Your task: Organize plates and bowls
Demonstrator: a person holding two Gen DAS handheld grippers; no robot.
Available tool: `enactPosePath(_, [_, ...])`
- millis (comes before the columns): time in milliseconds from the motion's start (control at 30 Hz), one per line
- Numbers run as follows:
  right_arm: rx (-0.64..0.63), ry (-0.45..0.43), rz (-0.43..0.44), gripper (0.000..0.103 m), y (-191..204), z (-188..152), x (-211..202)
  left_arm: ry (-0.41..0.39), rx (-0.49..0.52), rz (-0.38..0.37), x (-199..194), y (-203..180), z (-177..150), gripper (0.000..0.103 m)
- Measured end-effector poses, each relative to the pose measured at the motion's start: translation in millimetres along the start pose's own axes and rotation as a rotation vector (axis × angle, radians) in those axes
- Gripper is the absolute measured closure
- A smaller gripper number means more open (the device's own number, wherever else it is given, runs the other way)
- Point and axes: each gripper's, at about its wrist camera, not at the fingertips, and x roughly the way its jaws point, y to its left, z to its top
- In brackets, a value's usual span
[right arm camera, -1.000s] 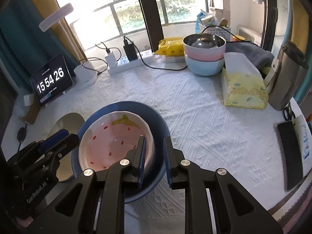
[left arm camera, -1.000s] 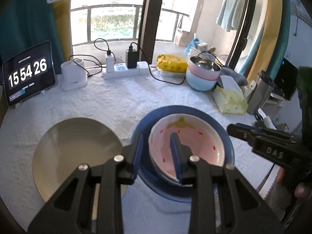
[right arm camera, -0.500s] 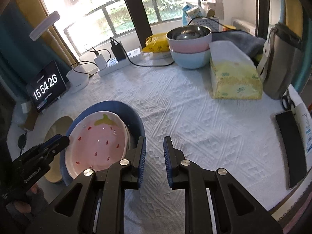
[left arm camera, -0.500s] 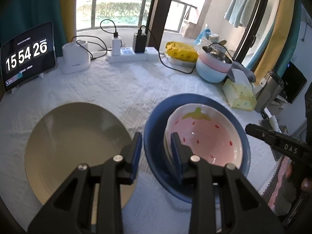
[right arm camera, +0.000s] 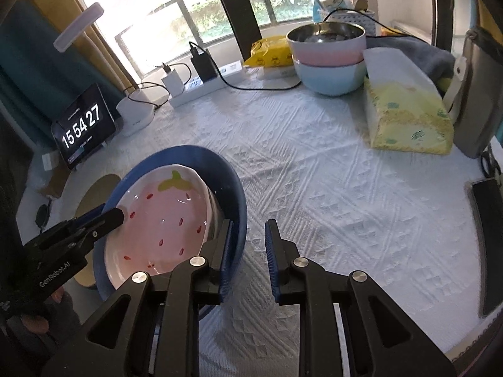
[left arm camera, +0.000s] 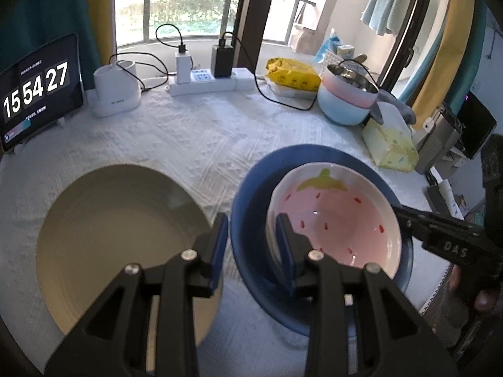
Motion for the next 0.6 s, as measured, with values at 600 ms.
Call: enactPosePath(600, [-0.001,0.002,-0.002,0.067,-7,4,10,-0.002,0.035,0.060,14,10,8,0.070])
